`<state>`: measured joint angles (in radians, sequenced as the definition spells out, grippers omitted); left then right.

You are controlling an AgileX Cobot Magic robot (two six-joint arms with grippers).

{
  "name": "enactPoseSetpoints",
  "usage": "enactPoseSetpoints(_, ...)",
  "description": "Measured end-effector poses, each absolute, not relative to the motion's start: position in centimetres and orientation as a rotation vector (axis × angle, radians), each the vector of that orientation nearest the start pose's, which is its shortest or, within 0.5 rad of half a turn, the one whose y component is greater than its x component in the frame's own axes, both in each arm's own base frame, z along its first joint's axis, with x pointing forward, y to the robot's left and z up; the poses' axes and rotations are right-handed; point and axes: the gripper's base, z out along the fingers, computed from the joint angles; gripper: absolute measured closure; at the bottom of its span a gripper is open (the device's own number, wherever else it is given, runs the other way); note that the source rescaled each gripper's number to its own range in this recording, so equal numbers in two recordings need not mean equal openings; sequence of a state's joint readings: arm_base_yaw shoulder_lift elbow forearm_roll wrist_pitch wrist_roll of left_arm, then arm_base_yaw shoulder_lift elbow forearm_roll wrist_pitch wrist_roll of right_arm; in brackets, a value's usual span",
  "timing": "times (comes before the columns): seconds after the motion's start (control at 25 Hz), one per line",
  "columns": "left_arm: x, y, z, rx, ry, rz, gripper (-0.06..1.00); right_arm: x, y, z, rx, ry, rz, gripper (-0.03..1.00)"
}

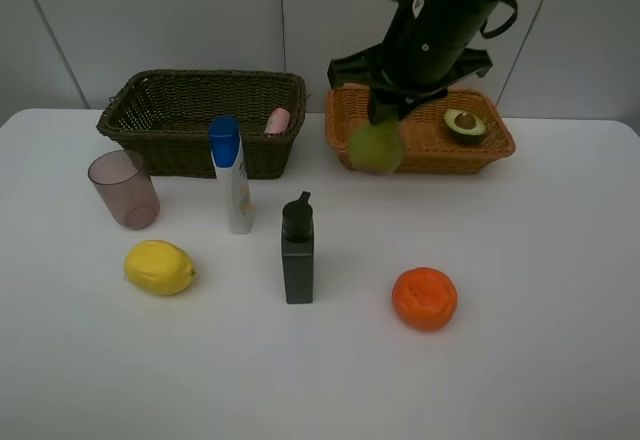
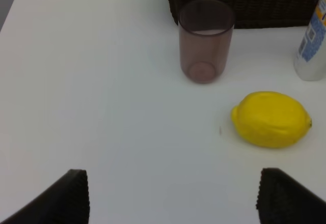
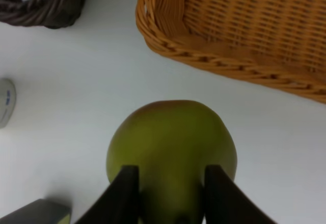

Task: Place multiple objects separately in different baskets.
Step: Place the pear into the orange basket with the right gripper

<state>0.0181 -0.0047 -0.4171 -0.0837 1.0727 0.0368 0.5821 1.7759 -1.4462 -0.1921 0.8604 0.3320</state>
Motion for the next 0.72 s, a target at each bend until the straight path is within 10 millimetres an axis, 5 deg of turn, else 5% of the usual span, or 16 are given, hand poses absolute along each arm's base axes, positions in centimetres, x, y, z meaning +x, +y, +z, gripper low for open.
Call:
enactPoseSetpoints(0.32, 0.3, -0.7, 25.3, 0.020, 2.132, -0.070, 0.06, 34.1, 19.4, 29.8, -0.431, 2.536, 0.016, 0.97)
enactPoseSetpoints(0.72, 0.3, -0.7, 25.3, 0.020, 2.132, -0.070, 0.06, 37.1, 14.8, 30.3, -0.274, 2.479, -0.004, 0.97)
